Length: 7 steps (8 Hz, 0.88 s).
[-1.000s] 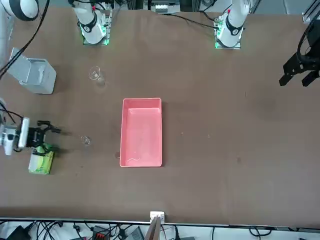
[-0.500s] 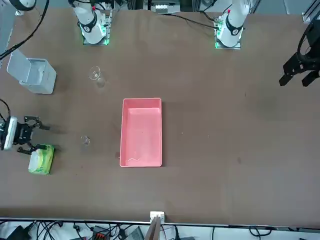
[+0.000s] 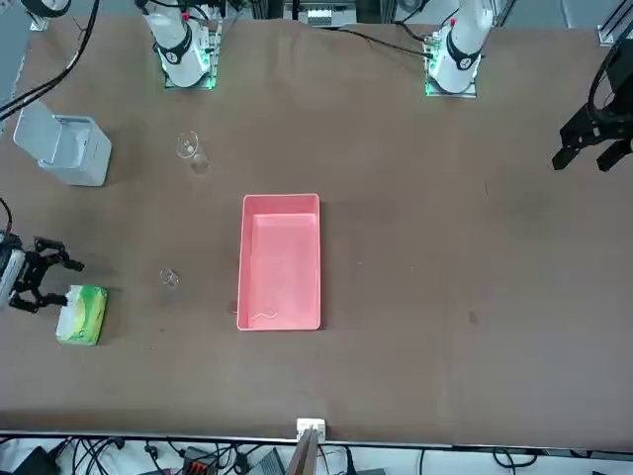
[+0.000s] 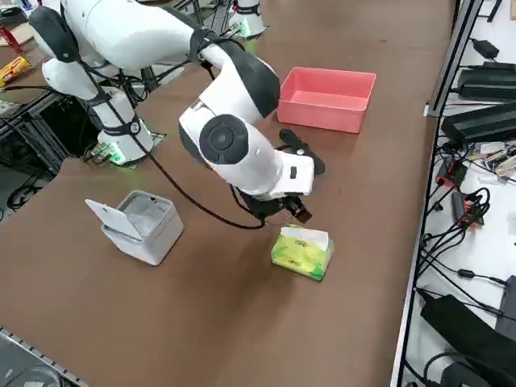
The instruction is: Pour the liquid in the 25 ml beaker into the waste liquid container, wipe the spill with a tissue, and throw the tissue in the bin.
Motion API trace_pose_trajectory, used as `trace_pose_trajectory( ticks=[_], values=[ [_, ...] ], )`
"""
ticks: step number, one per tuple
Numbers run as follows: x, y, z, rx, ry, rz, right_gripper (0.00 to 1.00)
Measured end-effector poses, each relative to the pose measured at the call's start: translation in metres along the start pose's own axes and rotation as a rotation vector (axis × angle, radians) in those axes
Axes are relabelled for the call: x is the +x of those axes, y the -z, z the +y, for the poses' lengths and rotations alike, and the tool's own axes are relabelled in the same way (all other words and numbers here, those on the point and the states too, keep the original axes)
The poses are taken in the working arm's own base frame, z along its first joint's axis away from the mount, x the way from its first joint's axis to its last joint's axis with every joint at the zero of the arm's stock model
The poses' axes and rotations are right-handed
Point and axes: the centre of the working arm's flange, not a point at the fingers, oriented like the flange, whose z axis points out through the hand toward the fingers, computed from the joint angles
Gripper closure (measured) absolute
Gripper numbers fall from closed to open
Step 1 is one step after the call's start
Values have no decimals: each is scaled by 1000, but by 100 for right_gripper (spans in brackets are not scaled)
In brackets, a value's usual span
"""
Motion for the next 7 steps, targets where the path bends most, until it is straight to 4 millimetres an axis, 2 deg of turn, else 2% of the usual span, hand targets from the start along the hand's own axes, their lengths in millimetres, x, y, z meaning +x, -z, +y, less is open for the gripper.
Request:
trace_pose_trajectory(
  ticks=[2,4,6,7],
  values=[
    [16,0,8,-140,-216,-41,0],
    [27,-16,9,-210,-437,-60,0],
    [27,-34,13,-239,-615,-54,0],
    [23,-39,16,-248,-650,-51,0]
  ],
)
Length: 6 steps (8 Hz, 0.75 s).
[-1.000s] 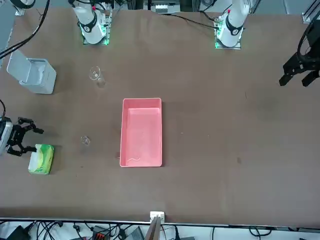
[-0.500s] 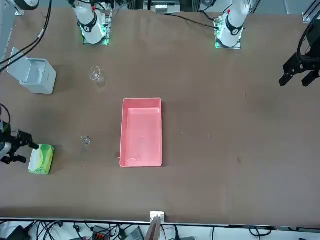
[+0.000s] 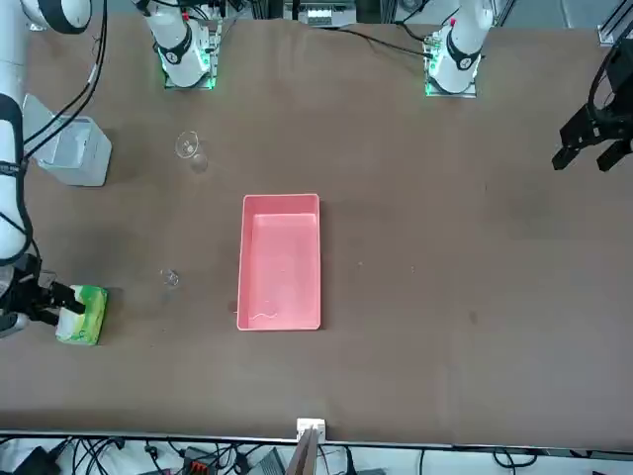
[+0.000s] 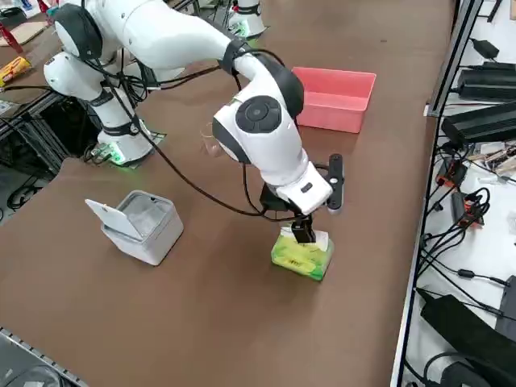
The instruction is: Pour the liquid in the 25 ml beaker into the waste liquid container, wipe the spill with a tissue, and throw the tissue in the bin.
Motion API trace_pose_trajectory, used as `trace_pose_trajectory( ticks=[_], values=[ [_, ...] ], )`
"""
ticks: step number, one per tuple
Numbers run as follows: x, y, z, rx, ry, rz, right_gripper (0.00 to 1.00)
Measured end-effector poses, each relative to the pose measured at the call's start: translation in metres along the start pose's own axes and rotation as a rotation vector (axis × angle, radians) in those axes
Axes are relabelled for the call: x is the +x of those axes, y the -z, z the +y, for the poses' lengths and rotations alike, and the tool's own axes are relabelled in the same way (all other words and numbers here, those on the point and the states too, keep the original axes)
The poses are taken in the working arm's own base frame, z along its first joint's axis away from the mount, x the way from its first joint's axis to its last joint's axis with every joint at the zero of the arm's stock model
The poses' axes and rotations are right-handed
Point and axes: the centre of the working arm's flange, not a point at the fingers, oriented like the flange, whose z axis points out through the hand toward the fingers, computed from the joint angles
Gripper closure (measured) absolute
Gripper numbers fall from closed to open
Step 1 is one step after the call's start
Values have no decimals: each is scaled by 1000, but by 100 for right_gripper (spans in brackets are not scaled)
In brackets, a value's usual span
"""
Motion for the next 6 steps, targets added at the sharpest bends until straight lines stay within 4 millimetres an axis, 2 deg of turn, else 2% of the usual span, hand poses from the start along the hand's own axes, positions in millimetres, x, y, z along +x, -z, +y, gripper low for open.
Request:
trace_pose_trajectory(
  ticks=[3,4,6],
  values=[
    [-9,-10,14,-24,-23,-19,4],
    [-10,-10,16,-37,-13,-28,19],
    [-9,-12,16,-57,17,-44,59]
  ],
)
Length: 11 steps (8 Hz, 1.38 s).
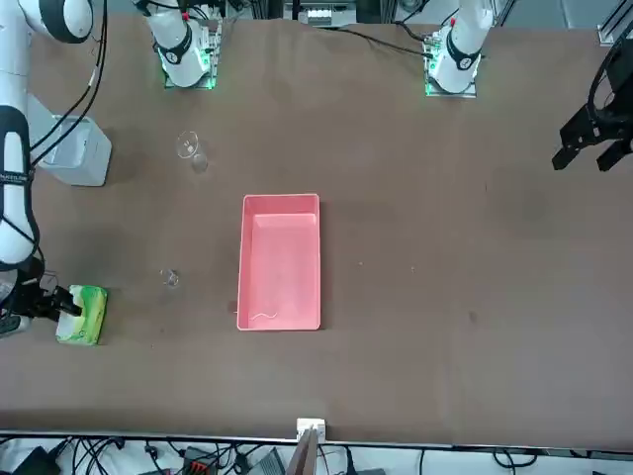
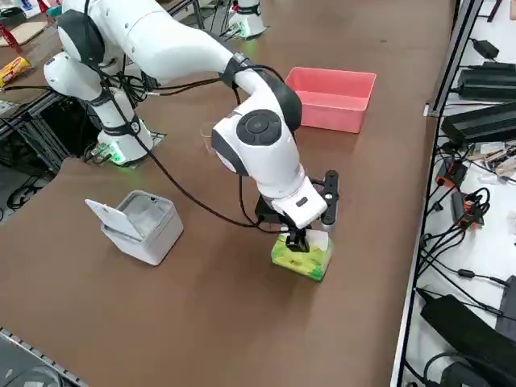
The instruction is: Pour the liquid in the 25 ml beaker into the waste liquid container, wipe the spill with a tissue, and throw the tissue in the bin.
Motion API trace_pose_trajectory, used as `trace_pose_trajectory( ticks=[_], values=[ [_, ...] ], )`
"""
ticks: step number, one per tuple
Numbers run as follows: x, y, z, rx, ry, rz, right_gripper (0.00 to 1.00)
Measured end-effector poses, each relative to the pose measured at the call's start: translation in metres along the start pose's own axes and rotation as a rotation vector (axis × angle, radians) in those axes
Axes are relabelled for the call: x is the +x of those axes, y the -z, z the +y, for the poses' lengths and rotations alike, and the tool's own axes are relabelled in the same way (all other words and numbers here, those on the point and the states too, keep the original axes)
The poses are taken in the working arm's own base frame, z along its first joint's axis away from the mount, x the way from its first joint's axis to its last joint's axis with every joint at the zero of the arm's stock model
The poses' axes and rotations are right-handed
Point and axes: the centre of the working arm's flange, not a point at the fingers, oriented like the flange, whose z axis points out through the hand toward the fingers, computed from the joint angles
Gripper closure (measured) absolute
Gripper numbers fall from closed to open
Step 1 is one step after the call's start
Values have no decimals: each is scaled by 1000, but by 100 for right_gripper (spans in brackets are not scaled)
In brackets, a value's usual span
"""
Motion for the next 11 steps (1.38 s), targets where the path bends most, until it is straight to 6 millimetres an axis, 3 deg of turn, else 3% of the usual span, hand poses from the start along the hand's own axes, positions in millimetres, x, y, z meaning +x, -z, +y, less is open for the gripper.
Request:
trace_pose_trajectory(
  ticks=[1,2,3,9,11],
  values=[
    [0,-1,-1,-4,9,-4,74],
    [2,-1,-2,-7,25,-5,76],
    [4,0,-4,-9,46,-4,95],
    [7,8,-9,17,82,-38,98],
    [13,32,-18,30,105,-59,98]
  ],
)
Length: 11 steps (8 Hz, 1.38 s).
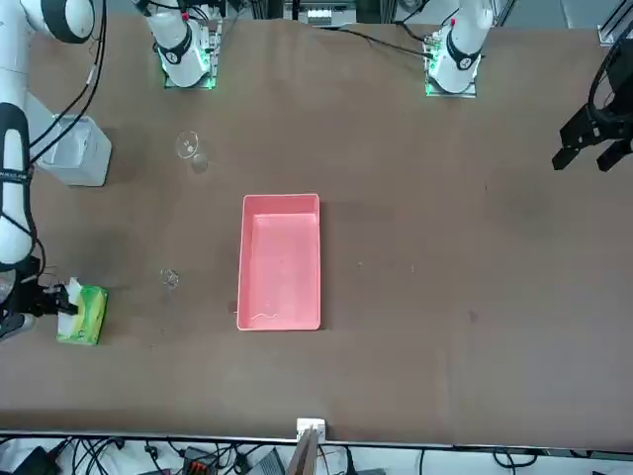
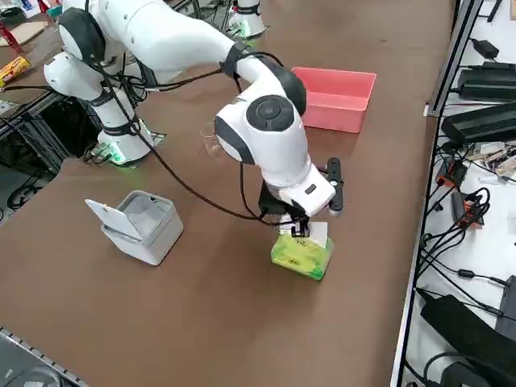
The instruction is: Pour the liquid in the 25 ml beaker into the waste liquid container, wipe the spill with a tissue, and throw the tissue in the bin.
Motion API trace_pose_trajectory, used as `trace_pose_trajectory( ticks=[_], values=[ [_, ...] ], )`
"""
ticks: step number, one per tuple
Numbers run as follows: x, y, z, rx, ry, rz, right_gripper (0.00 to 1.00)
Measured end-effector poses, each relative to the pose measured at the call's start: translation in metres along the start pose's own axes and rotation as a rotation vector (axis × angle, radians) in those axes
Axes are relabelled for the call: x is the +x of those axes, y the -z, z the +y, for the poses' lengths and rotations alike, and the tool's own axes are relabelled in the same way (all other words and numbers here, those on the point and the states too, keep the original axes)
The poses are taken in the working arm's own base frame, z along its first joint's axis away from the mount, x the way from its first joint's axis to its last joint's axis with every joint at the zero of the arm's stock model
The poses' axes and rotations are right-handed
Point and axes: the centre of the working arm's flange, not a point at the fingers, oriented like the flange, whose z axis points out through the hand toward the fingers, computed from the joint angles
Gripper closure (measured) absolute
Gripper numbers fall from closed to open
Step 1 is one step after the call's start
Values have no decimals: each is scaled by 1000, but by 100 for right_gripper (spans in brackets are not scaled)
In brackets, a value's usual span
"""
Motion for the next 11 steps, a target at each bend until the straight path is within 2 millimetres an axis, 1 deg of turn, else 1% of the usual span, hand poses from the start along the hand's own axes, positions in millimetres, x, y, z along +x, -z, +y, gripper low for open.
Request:
trace_pose_trajectory(
  ticks=[3,5,6,7,9,11],
  values=[
    [12,47,-30,23,41,-17,98],
    [21,67,-54,40,72,-29,98],
    [28,73,-69,50,92,-28,98],
    [36,73,-88,87,102,-20,98],
    [52,69,-130,229,107,11,98],
    [73,64,-176,348,122,62,98]
  ],
)
